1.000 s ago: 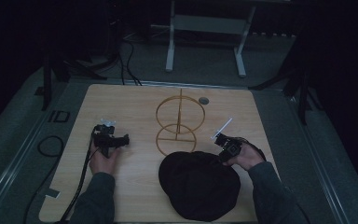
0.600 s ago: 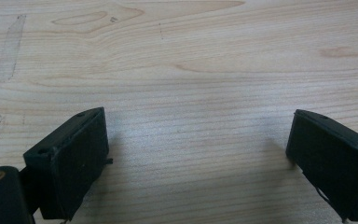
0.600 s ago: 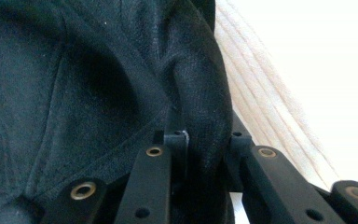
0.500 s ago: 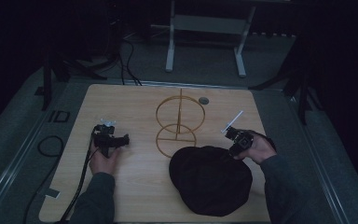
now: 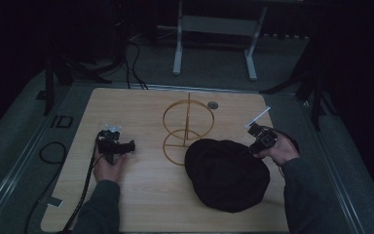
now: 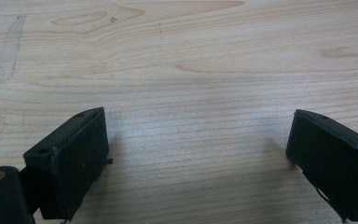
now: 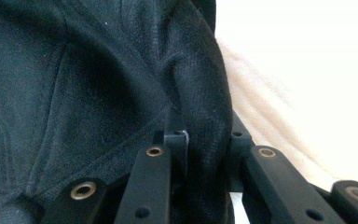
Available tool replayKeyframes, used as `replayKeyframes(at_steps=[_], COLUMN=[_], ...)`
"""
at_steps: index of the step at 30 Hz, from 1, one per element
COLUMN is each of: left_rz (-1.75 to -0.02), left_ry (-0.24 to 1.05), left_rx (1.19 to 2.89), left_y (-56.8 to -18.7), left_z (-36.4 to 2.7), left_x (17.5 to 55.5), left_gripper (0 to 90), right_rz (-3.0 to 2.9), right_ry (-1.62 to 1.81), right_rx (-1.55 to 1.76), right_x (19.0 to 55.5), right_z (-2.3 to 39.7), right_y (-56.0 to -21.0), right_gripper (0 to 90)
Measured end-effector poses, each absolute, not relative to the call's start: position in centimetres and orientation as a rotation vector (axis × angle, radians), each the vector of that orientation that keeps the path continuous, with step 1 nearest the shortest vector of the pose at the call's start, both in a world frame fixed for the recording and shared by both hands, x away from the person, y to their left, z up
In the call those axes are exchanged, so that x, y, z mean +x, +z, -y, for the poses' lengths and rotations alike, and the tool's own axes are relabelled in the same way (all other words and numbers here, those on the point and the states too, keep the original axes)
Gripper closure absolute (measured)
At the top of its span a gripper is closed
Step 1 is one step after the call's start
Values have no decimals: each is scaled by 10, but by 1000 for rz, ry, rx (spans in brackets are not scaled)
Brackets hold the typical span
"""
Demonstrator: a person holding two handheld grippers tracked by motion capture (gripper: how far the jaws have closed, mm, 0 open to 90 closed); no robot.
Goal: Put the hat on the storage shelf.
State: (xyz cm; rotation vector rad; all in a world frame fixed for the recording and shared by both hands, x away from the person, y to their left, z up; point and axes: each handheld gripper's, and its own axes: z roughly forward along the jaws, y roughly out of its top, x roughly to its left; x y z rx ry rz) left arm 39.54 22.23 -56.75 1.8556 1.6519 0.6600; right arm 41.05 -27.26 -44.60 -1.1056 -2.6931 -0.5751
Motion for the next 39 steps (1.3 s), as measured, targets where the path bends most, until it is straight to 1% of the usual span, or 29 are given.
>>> replayKeyframes(at_steps=[3, 5, 6, 8, 16, 30, 39], left_rz=[-1652, -1652, -1652, -1652, -1652, -1652, -1651], left_ry=[660, 660, 660, 660, 660, 660, 660], left_rx=[1855, 1856, 1855, 1856, 1856, 1856, 1858], left_y=[-567, -567, -567, -567, -567, -567, -567], left_z=[-222, -222, -222, -222, -222, -222, -222], left_x=[395, 395, 395, 395, 395, 395, 395], left_gripper=[53, 53, 53, 54, 53, 53, 54], right_rz=[2671, 2671, 2651, 2641, 2619, 2604, 2588], right_ry=[-620, -620, -644, -651, -666, -649, -622], right_rx=[-1198, -1198, -1267, -1307, -1424, -1531, -1620], right_x=[416, 416, 420, 423, 431, 446, 463], right_z=[287, 287, 296, 302, 320, 334, 338], right_y=[-438, -438, -433, -429, -417, -399, -382], right_gripper=[777, 777, 777, 777, 777, 776, 777])
